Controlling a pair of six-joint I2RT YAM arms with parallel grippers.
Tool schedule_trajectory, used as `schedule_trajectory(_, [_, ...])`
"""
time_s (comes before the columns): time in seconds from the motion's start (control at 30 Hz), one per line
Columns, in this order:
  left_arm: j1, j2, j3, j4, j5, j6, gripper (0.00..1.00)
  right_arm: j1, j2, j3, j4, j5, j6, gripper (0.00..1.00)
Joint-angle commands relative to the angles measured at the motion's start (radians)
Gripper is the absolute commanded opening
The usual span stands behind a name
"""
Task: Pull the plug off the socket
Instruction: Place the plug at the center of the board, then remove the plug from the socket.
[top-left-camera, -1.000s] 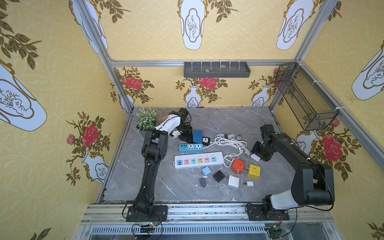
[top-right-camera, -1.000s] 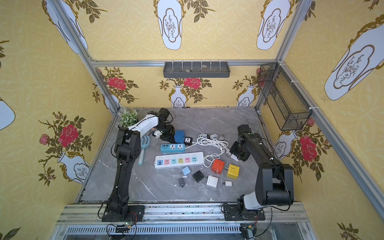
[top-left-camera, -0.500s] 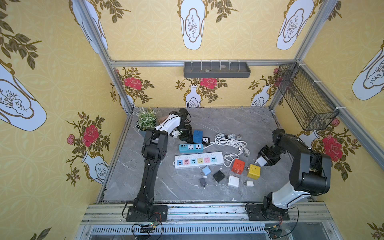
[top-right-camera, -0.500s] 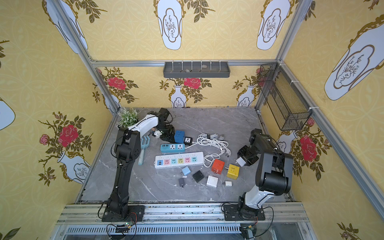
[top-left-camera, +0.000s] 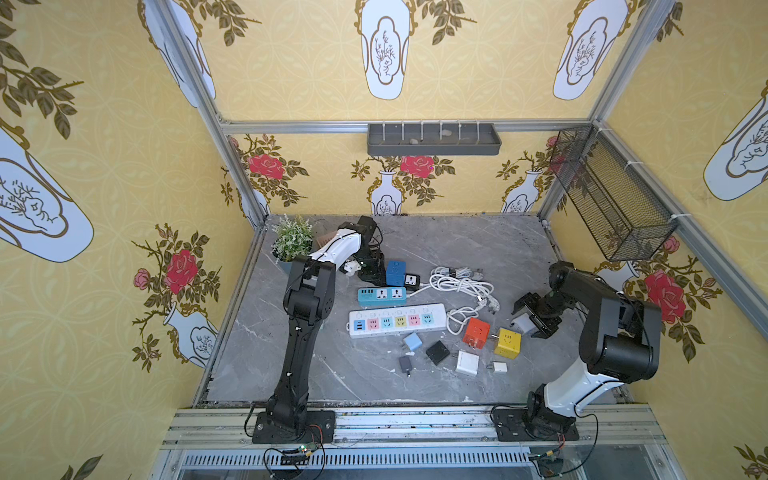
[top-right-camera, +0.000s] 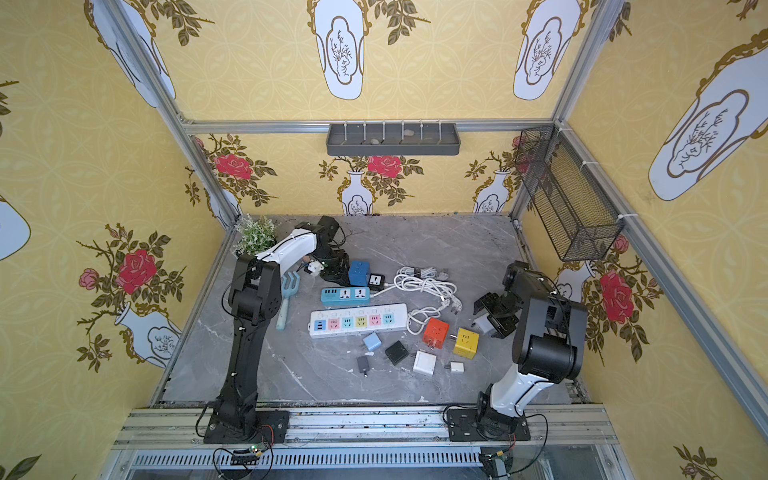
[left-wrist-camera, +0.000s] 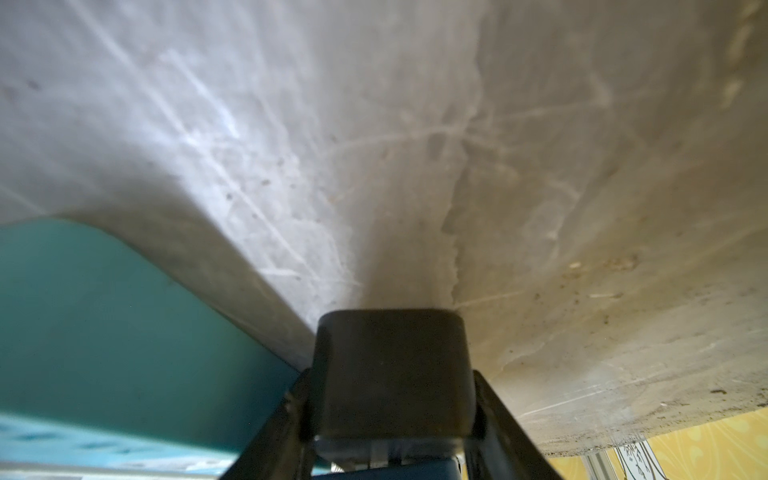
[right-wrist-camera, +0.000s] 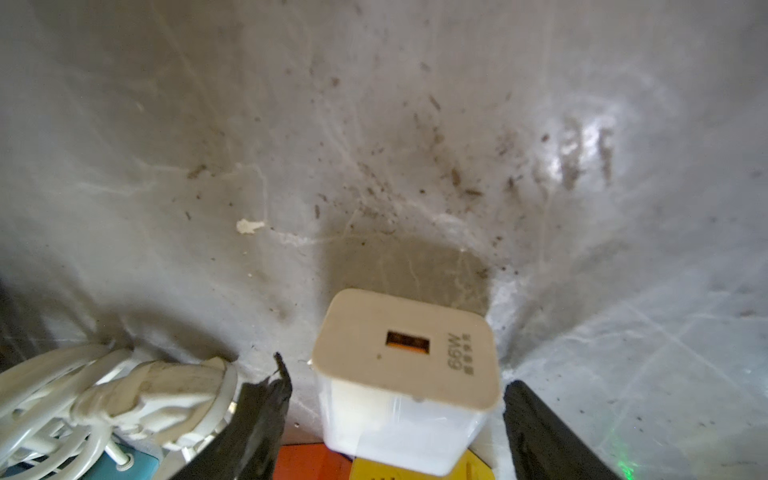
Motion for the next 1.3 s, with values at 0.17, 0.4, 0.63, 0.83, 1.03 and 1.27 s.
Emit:
schedule_trajectory(0.17, [-0.004,0.029,-0.01,-0.015,-0.023,-0.013,0.0,0.003,-0.058,0.014,-0.013,0.019,0.0,0.9])
schedule_trajectory(0.4, [-0.006,0.027,-0.009,-0.017,-0.024,-0.012,0.0,0.096,-0.142,0.067,-0.008,0.113,0.001,0.93])
schedule_trajectory(0.63, [-0.005,0.025,-0.009,-0.018,-0.026,-0.009,0.0,0.379,-0.169,0.169,0.143,0.221,-0.101,0.94])
schedule_trajectory(0.83, [-0.005,0.022,-0.016,-0.02,-0.025,-0.007,0.0,0.59,-0.141,0.217,0.449,0.144,-0.38,0.95])
schedule_trajectory(1.03, [-0.005,0.019,-0.018,-0.02,-0.019,-0.001,0.0,0.699,-0.036,0.225,0.642,-0.164,-0.771,0.94])
schedule_trajectory(1.27, [-0.005,0.017,-0.024,-0.023,-0.011,0.005,0.0,0.719,0.094,0.263,0.717,-0.387,-1.04,0.96])
